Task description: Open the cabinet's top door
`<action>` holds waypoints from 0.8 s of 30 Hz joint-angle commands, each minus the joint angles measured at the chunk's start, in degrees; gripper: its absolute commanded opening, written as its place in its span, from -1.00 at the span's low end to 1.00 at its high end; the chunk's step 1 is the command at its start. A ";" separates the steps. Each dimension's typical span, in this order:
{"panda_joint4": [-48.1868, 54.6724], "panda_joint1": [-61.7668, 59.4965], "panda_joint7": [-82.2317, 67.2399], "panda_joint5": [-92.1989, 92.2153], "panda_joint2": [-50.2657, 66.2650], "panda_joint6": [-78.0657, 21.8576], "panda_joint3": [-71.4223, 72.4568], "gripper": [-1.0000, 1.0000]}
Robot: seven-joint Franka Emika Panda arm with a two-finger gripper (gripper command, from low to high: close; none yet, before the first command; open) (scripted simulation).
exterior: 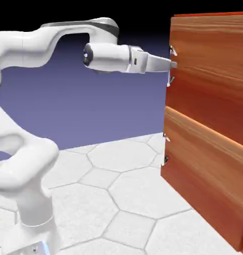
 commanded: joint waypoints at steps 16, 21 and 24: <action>10.66 -13.88 -29.47 39.88 -3.38 0.95 15.32 0.00; 13.97 -18.41 -34.51 46.70 -3.35 0.98 19.44 0.00; 18.26 -24.56 -34.67 46.93 -1.64 0.60 23.74 0.00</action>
